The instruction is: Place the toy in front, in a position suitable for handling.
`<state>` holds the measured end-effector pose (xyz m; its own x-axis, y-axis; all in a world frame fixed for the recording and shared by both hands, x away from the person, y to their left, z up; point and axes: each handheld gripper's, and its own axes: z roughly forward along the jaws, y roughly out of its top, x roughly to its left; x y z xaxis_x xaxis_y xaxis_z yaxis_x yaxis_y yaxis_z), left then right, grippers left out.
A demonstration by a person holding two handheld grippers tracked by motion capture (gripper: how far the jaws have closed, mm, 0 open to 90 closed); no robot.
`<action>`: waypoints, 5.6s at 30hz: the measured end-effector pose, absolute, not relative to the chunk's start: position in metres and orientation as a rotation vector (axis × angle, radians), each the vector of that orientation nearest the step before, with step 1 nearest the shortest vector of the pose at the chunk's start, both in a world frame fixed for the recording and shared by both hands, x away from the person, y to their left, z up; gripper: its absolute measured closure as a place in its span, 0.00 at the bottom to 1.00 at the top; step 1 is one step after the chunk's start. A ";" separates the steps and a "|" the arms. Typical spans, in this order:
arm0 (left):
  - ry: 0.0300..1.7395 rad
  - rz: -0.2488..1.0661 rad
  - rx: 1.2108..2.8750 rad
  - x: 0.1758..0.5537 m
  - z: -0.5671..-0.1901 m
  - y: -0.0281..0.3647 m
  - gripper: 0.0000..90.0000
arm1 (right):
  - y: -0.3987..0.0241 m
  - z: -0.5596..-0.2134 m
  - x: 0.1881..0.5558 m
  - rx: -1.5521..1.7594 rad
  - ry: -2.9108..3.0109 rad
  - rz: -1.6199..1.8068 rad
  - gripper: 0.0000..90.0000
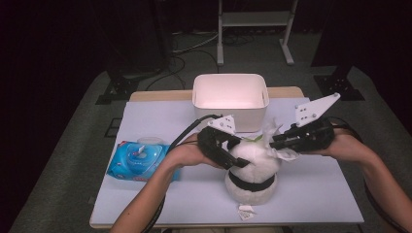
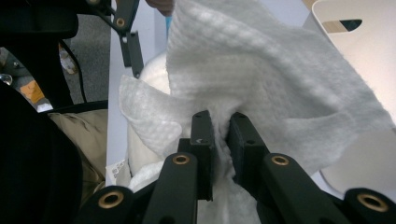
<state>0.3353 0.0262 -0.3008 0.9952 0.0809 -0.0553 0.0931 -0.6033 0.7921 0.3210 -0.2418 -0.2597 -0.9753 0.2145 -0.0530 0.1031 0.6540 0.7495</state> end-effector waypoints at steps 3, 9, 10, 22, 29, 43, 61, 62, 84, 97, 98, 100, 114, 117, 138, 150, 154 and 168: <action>0.122 -0.016 2.222 0.336 -0.301 0.027 0.32 | -0.237 -0.257 0.322 0.254 2.741 1.212 0.89; 0.144 -0.027 2.202 0.336 -0.303 0.027 0.25 | -0.238 -0.264 0.324 0.276 2.768 1.183 0.89; 0.143 -0.027 2.200 0.336 -0.304 0.028 0.24 | -0.238 -0.265 0.324 0.279 2.769 1.178 0.89; 0.189 -0.058 2.216 0.337 -0.320 0.033 0.14 | -0.244 -0.270 0.322 0.302 2.775 1.172 0.90; 0.190 -0.066 2.173 0.337 -0.326 0.033 0.24 | -0.245 -0.271 0.322 0.296 2.777 1.169 0.90; 0.203 -0.023 2.142 0.343 -0.302 0.050 0.39 | -0.241 -0.260 0.327 0.291 2.703 1.226 0.90; 0.239 -0.039 2.145 0.344 -0.317 0.059 0.37 | -0.251 -0.298 0.326 0.366 2.746 1.234 0.90; 0.240 -0.041 2.144 0.344 -0.316 0.058 0.37 | -0.251 -0.297 0.326 0.361 2.744 1.235 0.90; 0.195 -0.027 2.170 0.340 -0.310 0.046 0.37 | -0.244 -0.276 0.329 0.329 2.722 1.276 0.90; 0.205 -0.032 2.176 0.344 -0.307 0.056 0.38 | -0.262 -0.303 0.328 0.415 2.740 1.242 0.90; 0.207 -0.034 2.173 0.344 -0.307 0.056 0.38 | -0.262 -0.303 0.328 0.415 2.740 1.242 0.90; 0.203 -0.031 2.174 0.343 -0.305 0.055 0.38 | -0.262 -0.302 0.326 0.407 2.735 1.244 0.90; 0.172 -0.016 2.218 0.341 -0.298 0.037 0.38 | -0.243 -0.264 0.321 0.289 2.723 1.199 0.90; 0.141 -0.006 2.229 0.341 -0.297 0.028 0.38 | -0.236 -0.254 0.322 0.254 2.718 1.188 0.90; 0.124 -0.031 2.206 0.340 -0.305 0.020 0.36 | -0.240 -0.260 0.322 0.288 2.761 1.106 0.90; 0.173 -0.068 2.199 0.343 -0.317 0.029 0.21 | -0.242 -0.268 0.322 0.302 2.768 1.089 0.90; 0.182 -0.092 2.209 0.343 -0.327 0.031 0.19 | -0.244 -0.269 0.322 0.316 2.771 1.081 0.90; 0.162 -0.139 2.180 0.344 -0.342 0.026 0.37 | -0.250 -0.276 0.320 0.326 2.784 1.061 0.90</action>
<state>0.3442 0.0258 -0.3417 0.9850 0.0644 -0.1602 0.1680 -0.5720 0.8028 0.3205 -0.2503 -0.2755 -0.9661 0.2518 -0.0574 0.1498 0.7274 0.6697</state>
